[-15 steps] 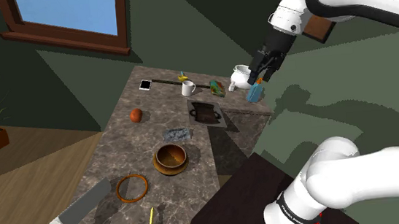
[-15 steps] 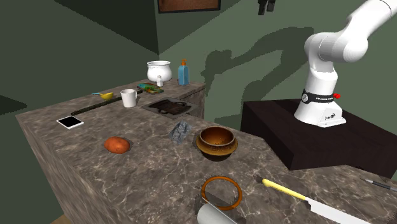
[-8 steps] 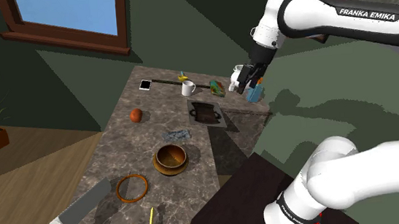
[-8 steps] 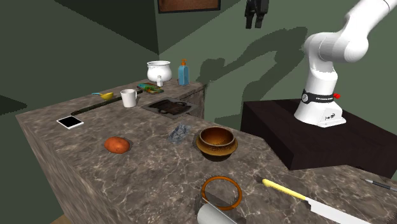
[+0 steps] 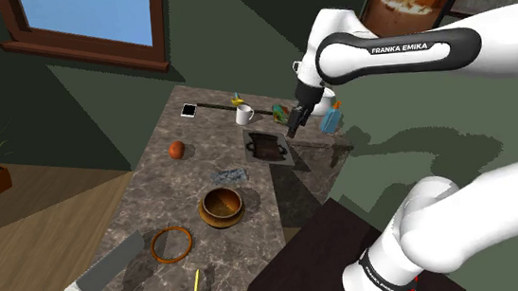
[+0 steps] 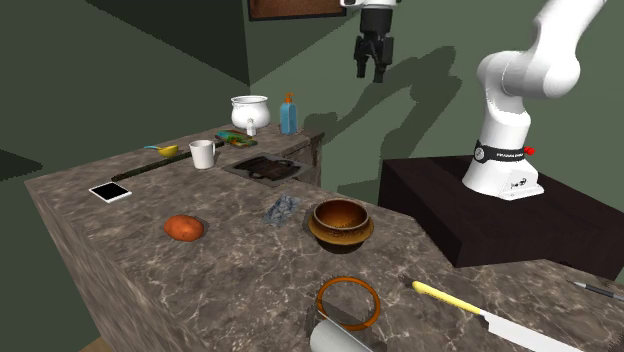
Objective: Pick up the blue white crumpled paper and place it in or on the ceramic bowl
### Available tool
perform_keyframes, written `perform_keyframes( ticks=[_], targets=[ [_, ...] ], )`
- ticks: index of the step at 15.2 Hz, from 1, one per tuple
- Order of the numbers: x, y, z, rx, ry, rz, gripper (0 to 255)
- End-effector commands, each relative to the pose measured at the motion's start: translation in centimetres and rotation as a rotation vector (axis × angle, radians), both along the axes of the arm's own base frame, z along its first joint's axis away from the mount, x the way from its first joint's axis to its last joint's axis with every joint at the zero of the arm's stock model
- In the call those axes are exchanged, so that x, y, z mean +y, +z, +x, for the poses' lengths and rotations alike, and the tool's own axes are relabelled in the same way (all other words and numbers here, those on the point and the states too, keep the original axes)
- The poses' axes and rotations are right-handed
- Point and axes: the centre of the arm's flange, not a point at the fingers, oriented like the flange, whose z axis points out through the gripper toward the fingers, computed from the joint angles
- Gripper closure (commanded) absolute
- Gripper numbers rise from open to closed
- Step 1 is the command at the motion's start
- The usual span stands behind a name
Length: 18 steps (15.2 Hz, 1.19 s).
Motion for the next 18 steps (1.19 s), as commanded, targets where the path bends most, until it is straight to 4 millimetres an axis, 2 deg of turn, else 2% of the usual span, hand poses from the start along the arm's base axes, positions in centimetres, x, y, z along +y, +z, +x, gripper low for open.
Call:
perform_keyframes(
  ticks=[1, 18],
  targets=[
    [0.1, -2.2, 1.6, 0.004, 0.053, -0.017, 0],
    [1.2, -20.8, 14.5, 0.048, 0.481, -0.156, 0]
  ],
)
